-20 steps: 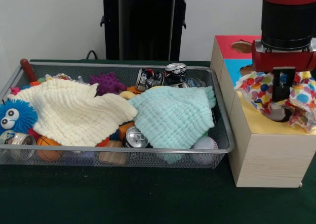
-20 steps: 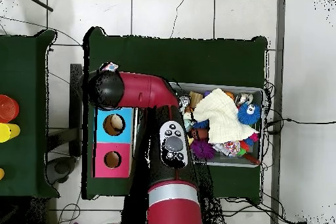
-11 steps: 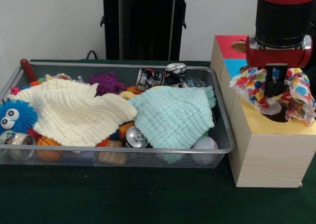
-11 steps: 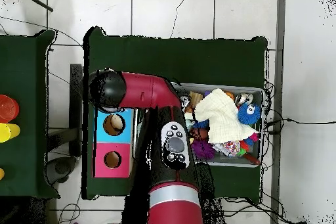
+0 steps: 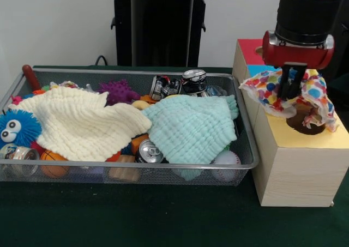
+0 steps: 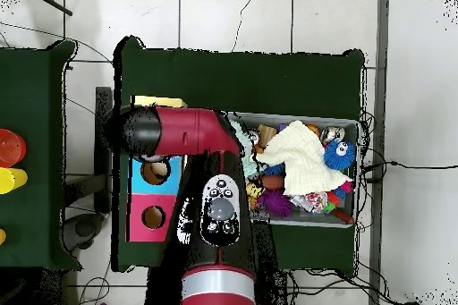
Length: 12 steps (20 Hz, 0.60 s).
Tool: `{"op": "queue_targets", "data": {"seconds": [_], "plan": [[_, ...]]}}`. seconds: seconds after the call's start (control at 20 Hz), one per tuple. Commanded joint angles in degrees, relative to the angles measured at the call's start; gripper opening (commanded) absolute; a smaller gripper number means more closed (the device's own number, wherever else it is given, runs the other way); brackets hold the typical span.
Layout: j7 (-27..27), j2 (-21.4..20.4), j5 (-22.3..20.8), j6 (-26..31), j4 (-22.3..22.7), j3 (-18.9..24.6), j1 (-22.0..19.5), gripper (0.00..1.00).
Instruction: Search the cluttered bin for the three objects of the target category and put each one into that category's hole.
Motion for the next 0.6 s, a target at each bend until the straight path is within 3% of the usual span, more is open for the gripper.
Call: {"op": "queue_targets", "data": {"seconds": [0.05, 0.6], "plan": [[11.8, -0.4, -2.5, -0.8, -1.4, -3.2, 2.2, 0.00], [15.2, -0.2, -1.0, -16.4, -2.9, -6.3, 5.9, 0.00]]}}
